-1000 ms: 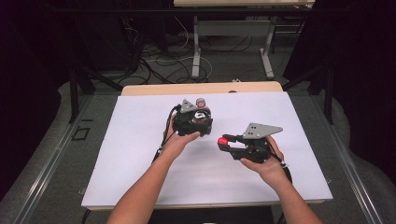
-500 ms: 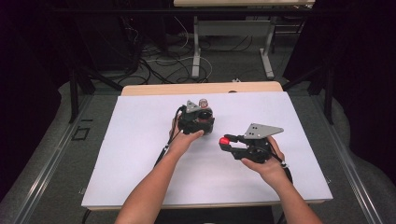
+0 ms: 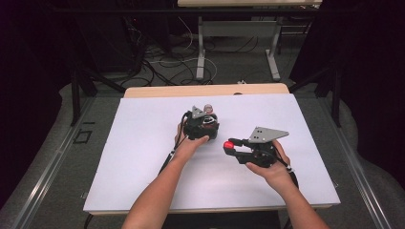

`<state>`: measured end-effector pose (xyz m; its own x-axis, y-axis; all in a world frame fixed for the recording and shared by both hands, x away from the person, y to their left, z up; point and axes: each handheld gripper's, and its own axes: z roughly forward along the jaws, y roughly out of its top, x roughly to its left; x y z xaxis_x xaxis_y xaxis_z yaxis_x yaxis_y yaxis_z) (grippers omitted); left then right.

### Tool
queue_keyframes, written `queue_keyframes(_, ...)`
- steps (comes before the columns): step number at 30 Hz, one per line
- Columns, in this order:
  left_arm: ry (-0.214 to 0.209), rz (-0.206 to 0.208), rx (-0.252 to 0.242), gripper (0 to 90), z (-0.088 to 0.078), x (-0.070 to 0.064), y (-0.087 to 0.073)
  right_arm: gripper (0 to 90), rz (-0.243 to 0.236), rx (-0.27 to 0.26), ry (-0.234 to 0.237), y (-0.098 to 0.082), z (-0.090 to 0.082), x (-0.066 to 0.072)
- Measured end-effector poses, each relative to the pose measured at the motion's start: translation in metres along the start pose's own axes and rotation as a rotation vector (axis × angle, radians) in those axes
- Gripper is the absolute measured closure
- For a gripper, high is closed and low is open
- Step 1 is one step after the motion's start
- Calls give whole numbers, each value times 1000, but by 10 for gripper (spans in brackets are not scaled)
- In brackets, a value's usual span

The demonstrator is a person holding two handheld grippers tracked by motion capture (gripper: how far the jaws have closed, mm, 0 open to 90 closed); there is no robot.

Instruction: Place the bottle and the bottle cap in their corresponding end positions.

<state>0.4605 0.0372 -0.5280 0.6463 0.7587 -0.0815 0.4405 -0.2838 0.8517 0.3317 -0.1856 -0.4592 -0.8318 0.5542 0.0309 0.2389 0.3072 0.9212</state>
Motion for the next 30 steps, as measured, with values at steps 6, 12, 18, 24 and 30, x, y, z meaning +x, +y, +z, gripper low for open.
queue_keyframes(6,-6,48,-10,293,-1,-2,-4,612,2,-2,-3,-1,2,1)
queue_keyframes(12,1,46,-7,288,-1,-4,-5,612,6,0,2,-2,5,1)
queue_keyframes(18,-1,17,-16,194,-9,-1,-7,612,16,20,9,-8,13,1)
queue_keyframes(24,-8,-15,-37,154,-30,6,-11,612,7,60,25,-16,32,5)
queue_keyframes(30,-3,-58,-59,127,-55,8,-16,611,5,94,29,-27,53,8)
